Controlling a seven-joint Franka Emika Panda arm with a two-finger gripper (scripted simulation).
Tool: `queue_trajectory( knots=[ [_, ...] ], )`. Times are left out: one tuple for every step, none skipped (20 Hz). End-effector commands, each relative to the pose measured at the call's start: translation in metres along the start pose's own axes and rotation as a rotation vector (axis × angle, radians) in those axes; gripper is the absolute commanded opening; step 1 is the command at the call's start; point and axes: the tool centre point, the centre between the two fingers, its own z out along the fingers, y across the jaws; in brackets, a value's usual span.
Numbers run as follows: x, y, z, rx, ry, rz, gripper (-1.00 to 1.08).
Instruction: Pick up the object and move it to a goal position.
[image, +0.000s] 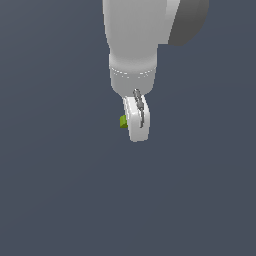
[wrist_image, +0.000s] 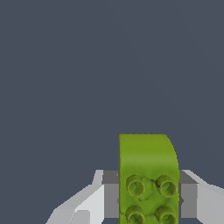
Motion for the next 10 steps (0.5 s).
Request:
queue_trajectory(
  knots=[
    [0.000,-0.004,-0.008,-0.001,-0.001,0.000,-1.00],
    [0.000,-0.005,-0.011,-0.001,-0.001,0.000,-1.00],
    [0.000,-0.006,-0.013,-0.001,-0.001,0.000,-1.00],
    [0.000,-0.007,-0.015,-0.001,-0.001,0.000,-1.00],
    [0.000,-0.008,-0.016,-0.001,-0.001,-0.001,-1.00],
    [0.000,-0.008,-0.017,-0.001,-0.001,-0.001,-1.00],
    [0.000,-0.009,-0.018,-0.001,-0.001,-0.001,-1.00],
    [0.000,-0.009,-0.019,-0.001,-0.001,-0.001,-1.00],
    [0.000,-0.009,-0.019,-0.001,-0.001,-0.001,-1.00],
    [0.000,-0.009,-0.019,-0.001,-0.001,-0.001,-1.00]
  ],
)
